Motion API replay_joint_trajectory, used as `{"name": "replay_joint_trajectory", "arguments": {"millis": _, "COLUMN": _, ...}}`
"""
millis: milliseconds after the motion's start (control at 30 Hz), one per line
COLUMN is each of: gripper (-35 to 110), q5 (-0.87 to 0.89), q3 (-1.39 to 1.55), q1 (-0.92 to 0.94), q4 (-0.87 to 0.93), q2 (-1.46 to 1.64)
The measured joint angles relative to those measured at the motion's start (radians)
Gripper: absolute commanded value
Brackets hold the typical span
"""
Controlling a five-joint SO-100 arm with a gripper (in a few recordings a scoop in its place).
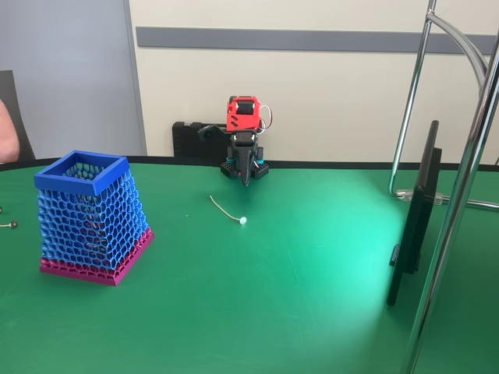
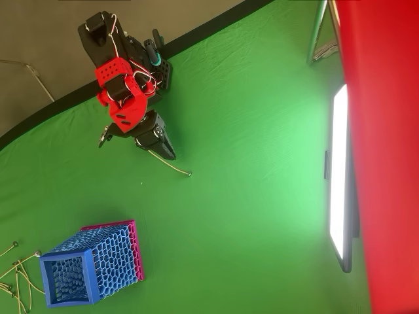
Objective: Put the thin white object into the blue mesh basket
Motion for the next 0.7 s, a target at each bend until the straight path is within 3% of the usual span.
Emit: {"name": "replay_joint_trajectory", "arguments": {"millis": 700, "gripper": 1, "q5": 0.328, "q3": -0.423, "q1": 0.084, "q4": 0.103, "q2": -0.71}}
